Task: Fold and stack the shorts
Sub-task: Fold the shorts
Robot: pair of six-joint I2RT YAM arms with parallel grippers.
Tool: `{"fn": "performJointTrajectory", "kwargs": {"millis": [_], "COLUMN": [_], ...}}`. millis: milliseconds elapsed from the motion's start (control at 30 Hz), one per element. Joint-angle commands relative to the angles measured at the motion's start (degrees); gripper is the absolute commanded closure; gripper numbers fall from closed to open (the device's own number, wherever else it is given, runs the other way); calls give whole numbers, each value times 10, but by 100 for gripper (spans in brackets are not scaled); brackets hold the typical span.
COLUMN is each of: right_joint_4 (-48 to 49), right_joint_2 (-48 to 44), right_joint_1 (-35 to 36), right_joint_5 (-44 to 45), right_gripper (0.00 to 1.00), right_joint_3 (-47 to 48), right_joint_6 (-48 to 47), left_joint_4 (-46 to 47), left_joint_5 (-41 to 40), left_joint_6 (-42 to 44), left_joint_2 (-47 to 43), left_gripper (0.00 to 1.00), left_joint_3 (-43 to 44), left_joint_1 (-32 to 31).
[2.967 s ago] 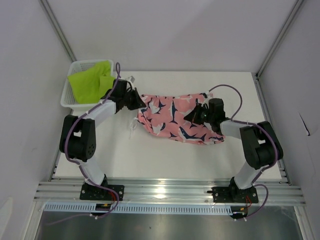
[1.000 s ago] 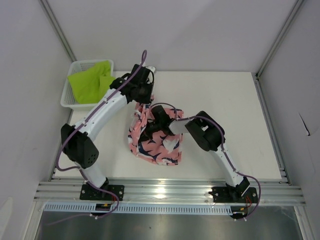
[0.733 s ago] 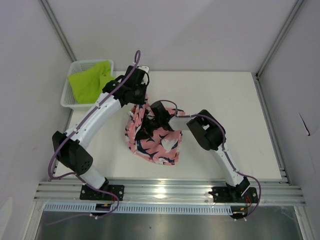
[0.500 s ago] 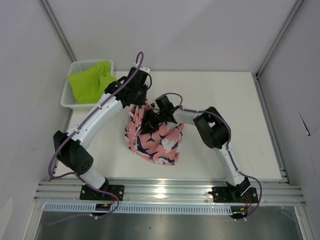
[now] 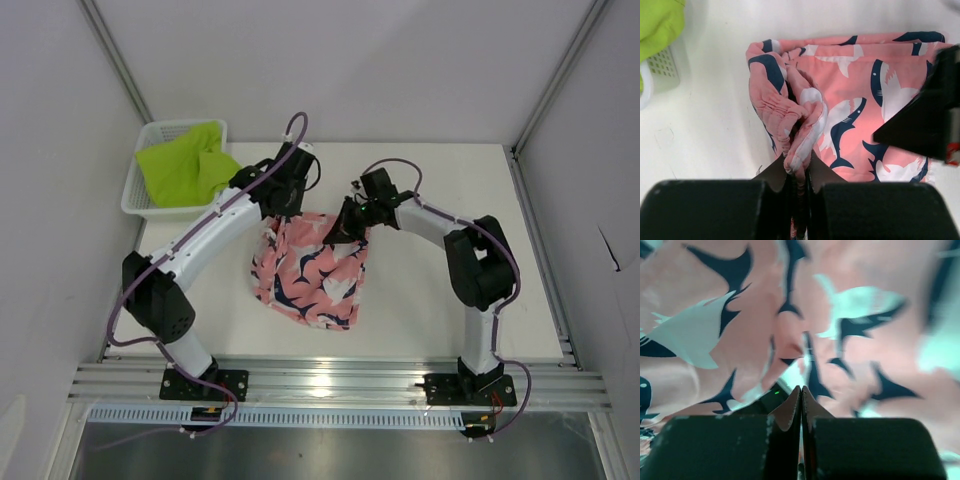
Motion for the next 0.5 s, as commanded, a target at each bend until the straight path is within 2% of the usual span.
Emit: {"fn": "performJointTrajectory", "kwargs": {"millis": [0, 200, 467], "right_joint_4": [-62, -66, -64], "right_joint_2": [-39, -42, -3], "right_joint_1": [-39, -65, -69], "right_joint_5": [78, 140, 208], "right_gripper": [100, 100, 100], "right_joint_3": [-33, -61, -48], "right_joint_6": [-70, -117, -142], "left_joint_4": [-3, -18, -92], "left_joint_5": [-31, -72, -143], "left_joint_6": [-26, -54, -121], "left_joint_2": [8, 46, 139], "left_gripper": [92, 92, 91], "left_joint_3": [18, 34, 109], "left_joint_1": [-19, -55, -102]}}
